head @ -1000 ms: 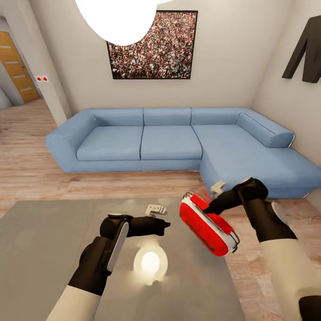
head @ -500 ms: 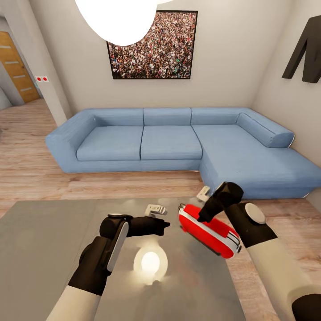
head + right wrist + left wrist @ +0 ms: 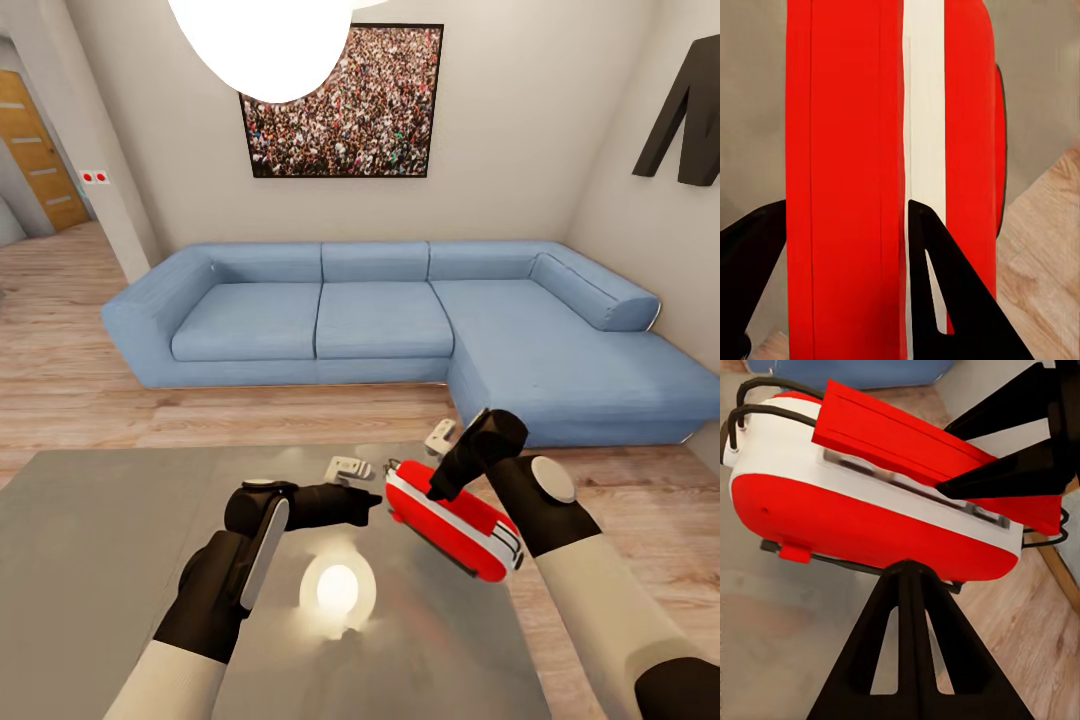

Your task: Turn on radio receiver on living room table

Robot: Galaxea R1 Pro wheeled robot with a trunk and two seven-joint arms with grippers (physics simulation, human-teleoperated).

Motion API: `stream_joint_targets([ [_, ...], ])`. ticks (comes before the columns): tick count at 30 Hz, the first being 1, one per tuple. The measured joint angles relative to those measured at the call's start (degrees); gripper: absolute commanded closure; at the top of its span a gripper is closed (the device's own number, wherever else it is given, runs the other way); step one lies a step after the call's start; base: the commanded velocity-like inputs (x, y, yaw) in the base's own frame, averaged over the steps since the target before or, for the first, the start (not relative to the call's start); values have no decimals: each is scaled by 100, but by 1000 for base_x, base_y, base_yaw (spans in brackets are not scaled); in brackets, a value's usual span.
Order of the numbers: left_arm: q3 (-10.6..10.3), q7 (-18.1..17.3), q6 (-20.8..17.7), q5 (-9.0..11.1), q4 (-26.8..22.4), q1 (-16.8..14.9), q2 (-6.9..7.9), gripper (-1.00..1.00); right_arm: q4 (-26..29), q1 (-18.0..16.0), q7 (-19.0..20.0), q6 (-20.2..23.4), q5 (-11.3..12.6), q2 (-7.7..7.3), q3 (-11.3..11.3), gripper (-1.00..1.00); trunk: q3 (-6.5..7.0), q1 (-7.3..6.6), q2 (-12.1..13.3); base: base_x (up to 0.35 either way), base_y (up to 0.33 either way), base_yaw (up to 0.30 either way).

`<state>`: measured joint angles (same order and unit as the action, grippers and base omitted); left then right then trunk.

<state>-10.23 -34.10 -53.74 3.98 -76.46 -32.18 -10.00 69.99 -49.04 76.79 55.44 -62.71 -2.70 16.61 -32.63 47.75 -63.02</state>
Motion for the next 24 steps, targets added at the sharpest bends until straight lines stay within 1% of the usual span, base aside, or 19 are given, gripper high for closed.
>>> stream_joint_targets([
  [6, 2, 7, 4, -13, 7, -1, 0, 100, -8, 0, 1, 4, 6, 63, -9, 100, 0, 0, 0, 0, 0, 0],
  [10, 3, 9, 4, -9, 13, 0, 0, 100, -11, 0, -12, 7, 10, 130, -18, 100, 0, 0, 0, 0, 0, 0],
  [14, 2, 9, 4, -11, 17, -4, 0, 100, -21, 0, 8, 6, 27, 145, -24, 100, 0, 0, 0, 0, 0, 0],
  [15, 1, 8, 7, -11, 17, -3, 0, 100, -24, 0, 13, 4, 79, 146, -25, 100, 0, 0, 0, 0, 0, 0],
  [16, -1, 8, 9, -9, 17, -1, 0, 100, -28, 0, 16, 6, 194, 144, -25, 100, 0, 0, 0, 0, 0, 0],
  [18, -4, 6, 11, -5, 18, -5, 0, 100, -33, 0, 7, 12, 531, 139, -20, 100, 0, 0, 0, 0, 0, 0],
  [20, -5, 3, 17, -3, 18, -6, 0, 100, -36, 0, -5, -2, 760, 133, -18, 100, 0, 0, 0, 0, 0, 0],
  [21, -7, 1, 22, -3, 18, -5, 0, 100, -37, 0, -17, -10, 840, 132, -16, 100, 0, 0, 0, 0, 0, 0],
  [24, -8, 1, 29, -3, 17, -4, 0, 100, -89, 1, -33, -24, 895, 132, -7, 100, 0, 0, 0, 0, 0, 0],
])
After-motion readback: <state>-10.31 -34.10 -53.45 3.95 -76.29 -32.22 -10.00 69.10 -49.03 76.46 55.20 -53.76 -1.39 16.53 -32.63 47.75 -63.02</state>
